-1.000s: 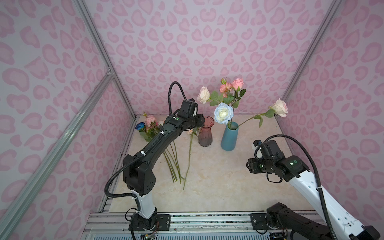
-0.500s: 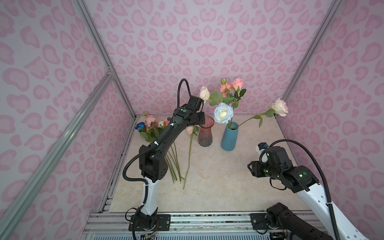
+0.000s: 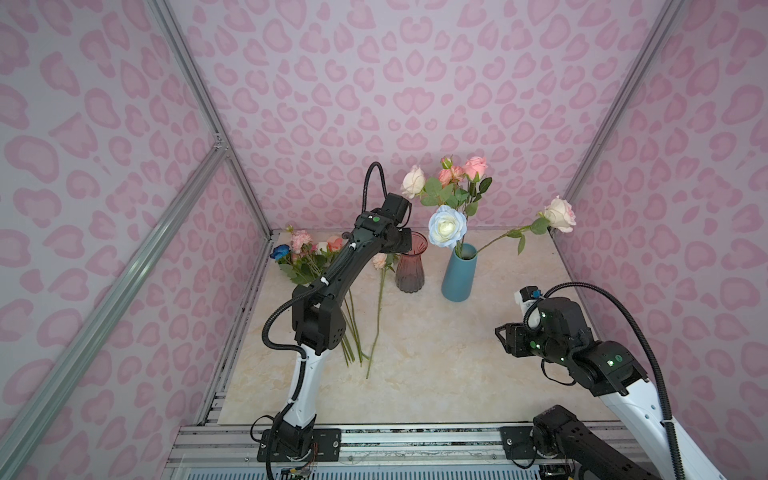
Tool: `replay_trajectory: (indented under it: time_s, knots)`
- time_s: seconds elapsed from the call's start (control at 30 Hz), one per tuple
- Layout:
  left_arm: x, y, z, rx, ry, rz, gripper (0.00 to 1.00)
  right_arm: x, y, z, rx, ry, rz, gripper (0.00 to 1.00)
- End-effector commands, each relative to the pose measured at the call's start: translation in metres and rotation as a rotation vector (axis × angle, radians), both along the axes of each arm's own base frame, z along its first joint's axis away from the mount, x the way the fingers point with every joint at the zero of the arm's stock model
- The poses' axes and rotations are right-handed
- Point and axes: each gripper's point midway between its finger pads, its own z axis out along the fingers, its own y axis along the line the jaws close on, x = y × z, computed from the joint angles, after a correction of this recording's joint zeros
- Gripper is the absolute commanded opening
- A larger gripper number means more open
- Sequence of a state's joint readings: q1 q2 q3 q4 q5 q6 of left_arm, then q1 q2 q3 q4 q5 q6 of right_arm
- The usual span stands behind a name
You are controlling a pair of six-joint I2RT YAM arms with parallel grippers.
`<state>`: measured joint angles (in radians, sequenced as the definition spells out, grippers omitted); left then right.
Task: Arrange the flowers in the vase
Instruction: 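Reach the left gripper to the pink glass vase rim while the right retracts, then grip the pink vase rim with the left gripper and drag it nearer the robot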
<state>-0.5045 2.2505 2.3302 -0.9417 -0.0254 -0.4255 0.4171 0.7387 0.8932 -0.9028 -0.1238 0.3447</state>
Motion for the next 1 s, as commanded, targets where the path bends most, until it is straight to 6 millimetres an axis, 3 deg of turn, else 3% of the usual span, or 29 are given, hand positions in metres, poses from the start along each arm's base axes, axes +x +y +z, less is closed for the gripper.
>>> replay_trajectory:
  time_s: [0.0,0.4,0.57,0.97]
  knots:
    - [-0.004,0.001,-0.011,0.019,0.040,-0.015,0.29,0.002,0.000,0.002,0.007,-0.021,-0.003,0.57]
    - [-0.018,0.008,-0.002,0.035,0.065,-0.043,0.16,0.000,-0.002,0.009,0.014,-0.051,-0.010,0.57]
    - [-0.026,0.007,-0.007,0.006,0.100,-0.064,0.04,-0.001,-0.003,0.012,0.016,-0.062,-0.014,0.57]
    - [-0.046,0.005,0.022,-0.058,0.082,-0.108,0.03,0.001,-0.005,0.012,0.011,-0.069,-0.024,0.56]
